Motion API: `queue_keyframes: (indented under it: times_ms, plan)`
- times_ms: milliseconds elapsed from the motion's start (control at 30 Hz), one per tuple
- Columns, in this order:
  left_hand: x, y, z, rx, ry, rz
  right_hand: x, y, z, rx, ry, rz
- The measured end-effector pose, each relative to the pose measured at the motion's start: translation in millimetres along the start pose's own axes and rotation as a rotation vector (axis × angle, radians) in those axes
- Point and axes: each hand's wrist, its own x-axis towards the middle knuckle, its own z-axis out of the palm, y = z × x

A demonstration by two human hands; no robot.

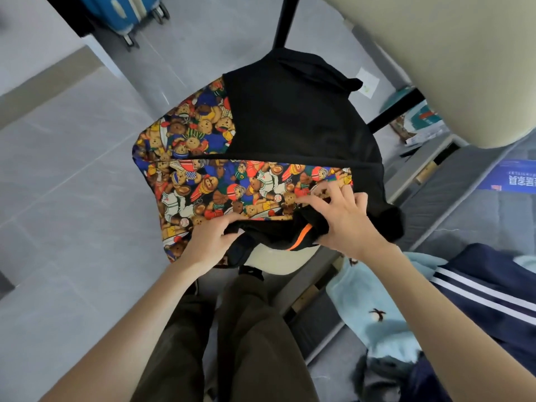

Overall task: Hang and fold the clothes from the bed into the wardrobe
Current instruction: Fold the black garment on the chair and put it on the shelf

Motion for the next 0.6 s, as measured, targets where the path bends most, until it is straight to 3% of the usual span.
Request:
queue_keyframes:
  times_ms: [100, 133, 200, 267, 333, 400, 600]
  plan:
    - [6.5, -1.3, -2.4, -0.065, -0.069, -0.080, 9.5, 2.3, 1.7, 0.057, -0.061, -0.041]
    - [5.4, -1.1, -0.1, -0.081, -0.047, -0.098, 13.0, 3.7, 2.9, 0.185, -0.098, -0.031]
    - [-1.6, -0.7, 8.9, -0.085, 0.078, -0.132, 17.3, 3.1, -4.8, 0.608, -0.122, 0.112]
    - [-14.1, 2.3, 21.5, 0.042, 0.269, -0.161, 21.2, 1.7, -13.9, 0.807, -0.056, 0.309]
    - [-28.3, 7.5, 37.2, 0.238, 0.425, -0.148, 26.3, 1.1, -17.6, 0.810, -0.017, 0.428]
    - [-37.0, 13.9, 55.8, 0.340, 0.473, -0.131, 29.5, -3.0, -21.3, 0.818, 0.004, 0.480]
    - [-17.2, 25.7, 80.8, 0.350, 0.525, -0.271, 37.3, -3.6, -23.0, 0.836, 0.024, 0.558]
